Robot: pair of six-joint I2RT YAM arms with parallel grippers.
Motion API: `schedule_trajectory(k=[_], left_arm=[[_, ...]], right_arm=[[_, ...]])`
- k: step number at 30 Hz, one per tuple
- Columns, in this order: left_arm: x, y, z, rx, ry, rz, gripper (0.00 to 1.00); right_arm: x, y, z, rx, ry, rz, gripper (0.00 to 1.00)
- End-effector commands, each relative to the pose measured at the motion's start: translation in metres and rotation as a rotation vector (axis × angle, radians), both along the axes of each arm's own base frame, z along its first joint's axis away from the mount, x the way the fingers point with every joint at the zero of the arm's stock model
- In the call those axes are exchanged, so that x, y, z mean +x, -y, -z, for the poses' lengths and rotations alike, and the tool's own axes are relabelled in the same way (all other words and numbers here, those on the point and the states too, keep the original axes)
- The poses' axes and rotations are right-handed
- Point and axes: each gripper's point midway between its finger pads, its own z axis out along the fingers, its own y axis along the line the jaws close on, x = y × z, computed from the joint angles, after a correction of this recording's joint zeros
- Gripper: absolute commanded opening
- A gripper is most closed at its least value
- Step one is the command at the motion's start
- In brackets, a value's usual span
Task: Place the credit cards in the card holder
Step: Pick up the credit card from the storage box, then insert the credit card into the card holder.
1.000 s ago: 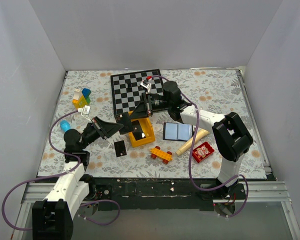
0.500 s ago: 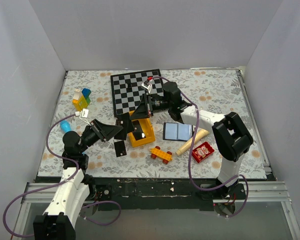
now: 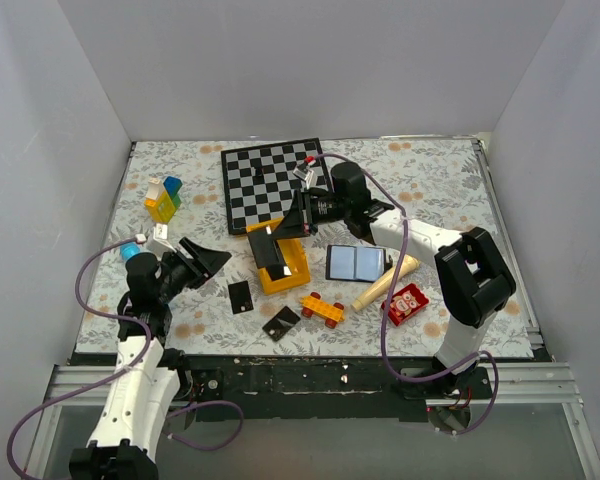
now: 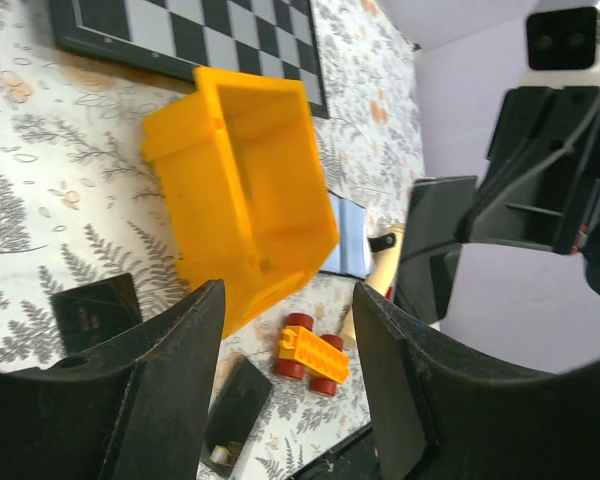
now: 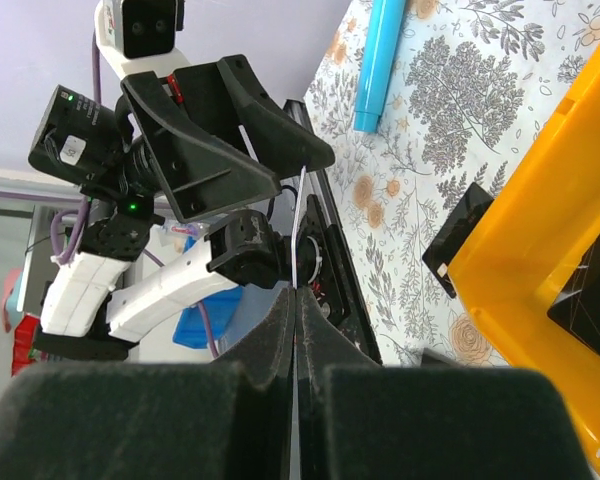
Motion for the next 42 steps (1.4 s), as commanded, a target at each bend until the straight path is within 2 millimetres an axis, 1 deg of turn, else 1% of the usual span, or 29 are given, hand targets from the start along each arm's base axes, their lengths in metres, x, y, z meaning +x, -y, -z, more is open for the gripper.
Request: schedule_trajectory(k=[1, 4, 7, 8, 11, 14, 15, 17, 19, 21, 22, 28, 32, 33, 35, 36, 39, 41, 42], left_arm=[[0.004, -0.012, 0.006, 0.075, -0.038, -0.047, 0.54], [0.008, -0.004, -0.006, 0.046, 0.014, 0.001, 0.55], [0.008, 0.008, -0.019, 0.004, 0.070, 0.080, 0.56], [0.009, 0.012, -0.028, -0.007, 0.111, 0.105, 0.56], [0.008, 0.020, -0.045, -0.040, 0.172, 0.163, 0.58], [0.004, 0.028, -0.065, -0.077, 0.238, 0.226, 0.61], [0.002, 0.031, -0.070, -0.092, 0.252, 0.248, 0.62], [-0.001, 0.036, -0.079, -0.119, 0.286, 0.281, 0.65], [-0.002, 0.039, -0.083, -0.132, 0.303, 0.296, 0.67], [0.000, 0.041, -0.083, -0.130, 0.298, 0.304, 0.68], [-0.004, 0.050, -0.083, -0.136, 0.296, 0.337, 0.68], [-0.007, 0.067, -0.097, -0.161, 0.330, 0.384, 0.70], [-0.008, 0.080, -0.099, -0.169, 0.332, 0.413, 0.69], [-0.007, 0.083, -0.100, -0.171, 0.330, 0.419, 0.66], [-0.006, 0.086, -0.100, -0.177, 0.327, 0.423, 0.54], [-0.006, 0.087, -0.101, -0.182, 0.328, 0.426, 0.47], [-0.005, 0.089, -0.105, -0.194, 0.343, 0.432, 0.18], [-0.005, 0.090, -0.108, -0.197, 0.349, 0.434, 0.05], [-0.004, 0.090, -0.108, -0.199, 0.352, 0.432, 0.00]], right_arm=[[0.002, 0.007, -0.010, 0.000, 0.063, 0.017, 0.01], [0.003, 0.011, -0.012, -0.002, 0.077, 0.028, 0.01], [0.001, 0.014, -0.017, 0.012, 0.080, 0.023, 0.01], [-0.001, 0.015, -0.019, 0.022, 0.081, 0.013, 0.01], [-0.009, 0.016, -0.031, 0.069, 0.081, -0.031, 0.01], [-0.016, 0.016, -0.042, 0.129, 0.050, -0.074, 0.01], [-0.017, 0.015, -0.046, 0.152, 0.059, -0.087, 0.01], [-0.019, 0.014, -0.052, 0.183, 0.022, -0.108, 0.01], [-0.020, 0.013, -0.058, 0.221, 0.017, -0.125, 0.01], [-0.020, 0.013, -0.063, 0.248, 0.003, -0.136, 0.01], [-0.021, 0.012, -0.063, 0.256, 0.000, -0.143, 0.01], [-0.021, 0.013, -0.062, 0.251, -0.008, -0.141, 0.01], [-0.022, 0.013, -0.063, 0.248, -0.005, -0.140, 0.01], [-0.023, 0.014, -0.063, 0.248, -0.002, -0.142, 0.01], [-0.023, 0.014, -0.064, 0.248, -0.002, -0.144, 0.01], [-0.024, 0.014, -0.064, 0.250, 0.002, -0.144, 0.01], [-0.025, 0.016, -0.064, 0.246, 0.005, -0.145, 0.01], [-0.027, 0.016, -0.064, 0.245, 0.009, -0.144, 0.01], [-0.027, 0.017, -0.064, 0.245, 0.010, -0.142, 0.01]])
